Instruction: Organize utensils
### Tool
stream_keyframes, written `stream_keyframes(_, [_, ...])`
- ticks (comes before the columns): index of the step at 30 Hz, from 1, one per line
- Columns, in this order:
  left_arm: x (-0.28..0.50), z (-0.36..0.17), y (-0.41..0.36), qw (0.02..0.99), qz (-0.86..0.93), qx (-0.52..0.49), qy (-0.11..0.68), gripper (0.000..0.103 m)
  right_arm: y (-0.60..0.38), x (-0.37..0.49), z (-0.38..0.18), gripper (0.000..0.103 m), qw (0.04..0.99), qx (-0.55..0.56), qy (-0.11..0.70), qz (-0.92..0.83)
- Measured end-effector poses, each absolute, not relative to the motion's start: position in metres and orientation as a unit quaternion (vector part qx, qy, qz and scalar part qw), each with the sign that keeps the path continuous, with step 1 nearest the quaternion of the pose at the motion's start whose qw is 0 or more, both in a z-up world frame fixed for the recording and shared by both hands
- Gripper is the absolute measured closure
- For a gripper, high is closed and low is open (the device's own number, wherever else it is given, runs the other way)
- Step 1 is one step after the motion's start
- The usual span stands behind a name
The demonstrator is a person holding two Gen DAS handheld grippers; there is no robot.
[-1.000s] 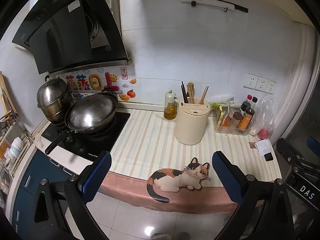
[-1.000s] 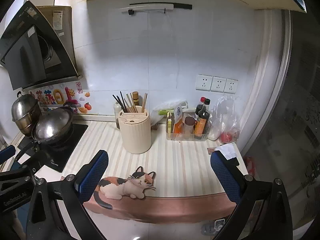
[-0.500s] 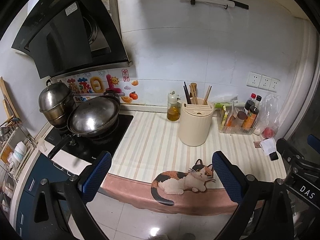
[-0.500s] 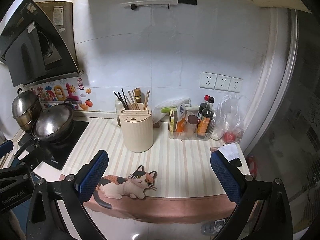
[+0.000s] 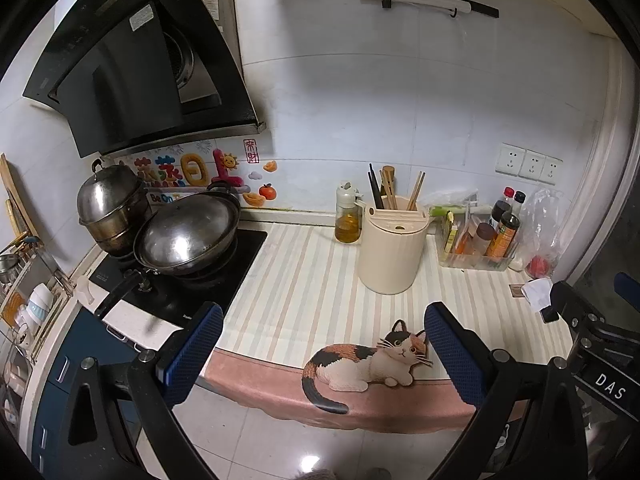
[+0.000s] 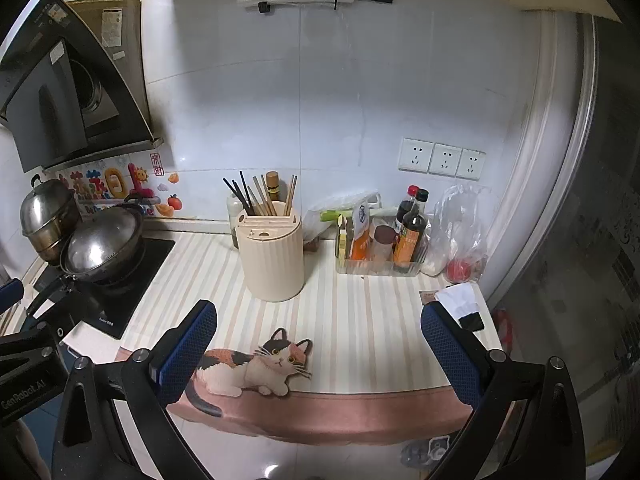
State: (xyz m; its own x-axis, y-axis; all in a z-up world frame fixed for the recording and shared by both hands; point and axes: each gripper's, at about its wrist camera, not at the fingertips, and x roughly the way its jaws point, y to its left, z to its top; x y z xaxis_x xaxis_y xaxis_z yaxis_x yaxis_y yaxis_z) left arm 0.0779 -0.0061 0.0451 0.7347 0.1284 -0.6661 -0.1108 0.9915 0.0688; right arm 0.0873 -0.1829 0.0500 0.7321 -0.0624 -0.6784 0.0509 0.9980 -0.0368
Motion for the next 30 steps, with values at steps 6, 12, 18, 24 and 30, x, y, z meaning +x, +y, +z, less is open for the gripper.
stream_keyframes(6, [0.080, 0.043, -0.006, 0.931, 0.066, 0.015, 0.358, 0.000, -0.182, 0.087, 0.046, 0.000, 0.929, -0.006, 0.370, -0.034])
stream_keyframes(12, [0.082, 0.039, -0.005, 0.930, 0.068, 0.015, 0.360, 0.000, -0.183, 0.088, 0.045, 0.000, 0.928, -0.006, 0.370, -0.036])
stream_keyframes(18, [0.082, 0.034, -0.004, 0.930, 0.064, 0.018, 0.362, 0.000, -0.182, 0.087, 0.044, 0.000, 0.926, -0.005, 0.374, -0.043])
stream_keyframes(24, [0.082, 0.033, -0.005, 0.929, 0.061, 0.019, 0.363, 0.000, -0.182, 0.087, 0.044, 0.000, 0.926, -0.004, 0.375, -0.044])
stream_keyframes(30, [0.084, 0.034, -0.007, 0.930, 0.061, 0.023, 0.360, 0.000, -0.181, 0.087, 0.044, 0.000, 0.927, -0.003, 0.372, -0.046])
